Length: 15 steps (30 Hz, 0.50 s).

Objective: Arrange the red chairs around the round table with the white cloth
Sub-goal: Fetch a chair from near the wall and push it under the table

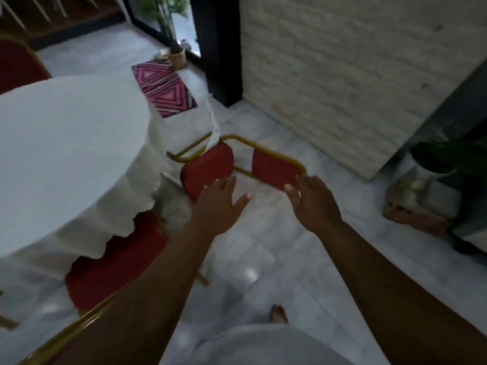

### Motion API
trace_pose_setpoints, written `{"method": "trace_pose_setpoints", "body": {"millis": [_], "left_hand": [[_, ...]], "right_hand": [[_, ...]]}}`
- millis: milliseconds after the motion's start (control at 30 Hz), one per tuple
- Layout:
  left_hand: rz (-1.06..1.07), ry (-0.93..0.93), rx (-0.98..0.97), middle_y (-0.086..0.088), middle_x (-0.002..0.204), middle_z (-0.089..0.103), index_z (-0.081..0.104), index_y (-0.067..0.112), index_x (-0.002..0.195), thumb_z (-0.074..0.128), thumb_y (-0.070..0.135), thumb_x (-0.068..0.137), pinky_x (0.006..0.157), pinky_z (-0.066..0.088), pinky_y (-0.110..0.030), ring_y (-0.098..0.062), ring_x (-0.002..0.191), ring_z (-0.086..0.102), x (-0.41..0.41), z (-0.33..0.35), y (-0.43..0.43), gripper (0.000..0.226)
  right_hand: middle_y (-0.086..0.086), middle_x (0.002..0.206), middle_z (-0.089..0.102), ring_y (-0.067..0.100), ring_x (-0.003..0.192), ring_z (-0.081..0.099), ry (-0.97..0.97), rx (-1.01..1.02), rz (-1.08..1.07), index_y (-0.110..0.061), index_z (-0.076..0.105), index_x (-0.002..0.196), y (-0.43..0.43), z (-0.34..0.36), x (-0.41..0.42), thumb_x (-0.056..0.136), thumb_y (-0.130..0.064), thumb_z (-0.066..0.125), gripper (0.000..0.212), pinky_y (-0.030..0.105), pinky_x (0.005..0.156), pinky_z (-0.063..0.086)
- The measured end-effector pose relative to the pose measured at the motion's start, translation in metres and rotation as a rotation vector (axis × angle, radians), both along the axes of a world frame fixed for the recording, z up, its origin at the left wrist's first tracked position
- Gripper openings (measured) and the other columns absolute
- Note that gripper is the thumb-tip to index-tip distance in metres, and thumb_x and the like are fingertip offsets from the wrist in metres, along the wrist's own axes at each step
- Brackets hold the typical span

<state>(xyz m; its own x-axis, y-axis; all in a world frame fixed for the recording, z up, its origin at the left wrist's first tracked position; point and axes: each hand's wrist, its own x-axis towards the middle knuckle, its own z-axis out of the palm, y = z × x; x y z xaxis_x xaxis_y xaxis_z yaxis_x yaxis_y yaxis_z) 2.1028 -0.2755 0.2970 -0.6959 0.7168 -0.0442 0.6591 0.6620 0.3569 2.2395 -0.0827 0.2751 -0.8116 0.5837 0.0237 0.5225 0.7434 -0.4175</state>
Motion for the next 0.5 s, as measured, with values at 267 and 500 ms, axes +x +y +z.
{"method": "trace_pose_setpoints", "body": {"millis": [267,500], "left_hand": [[-0.279,-0.021,0.026,-0.02,0.136,0.055,0.05,0.005,0.137,0.02,0.072,0.089,0.103,0.042,-0.051,-0.036,0.129,0.049,0.006,-0.024,0.169,0.088],[-0.315,-0.04,0.078,-0.024,0.125,0.061,0.059,0.001,0.126,0.03,0.065,0.092,0.093,0.05,-0.056,-0.043,0.116,0.058,-0.052,-0.041,0.296,0.078]], "right_hand": [[0.018,0.143,0.048,0.038,0.137,0.035,-0.021,-0.001,-0.226,-0.008,0.046,0.139,0.142,-0.002,0.051,0.089,-0.068,0.015,0.084,0.048,0.112,0.031],[0.021,0.128,0.058,0.038,0.121,0.05,-0.062,0.02,-0.275,-0.004,0.052,0.132,0.248,-0.01,0.017,0.091,-0.067,0.02,0.082,0.047,0.104,0.039]]}}
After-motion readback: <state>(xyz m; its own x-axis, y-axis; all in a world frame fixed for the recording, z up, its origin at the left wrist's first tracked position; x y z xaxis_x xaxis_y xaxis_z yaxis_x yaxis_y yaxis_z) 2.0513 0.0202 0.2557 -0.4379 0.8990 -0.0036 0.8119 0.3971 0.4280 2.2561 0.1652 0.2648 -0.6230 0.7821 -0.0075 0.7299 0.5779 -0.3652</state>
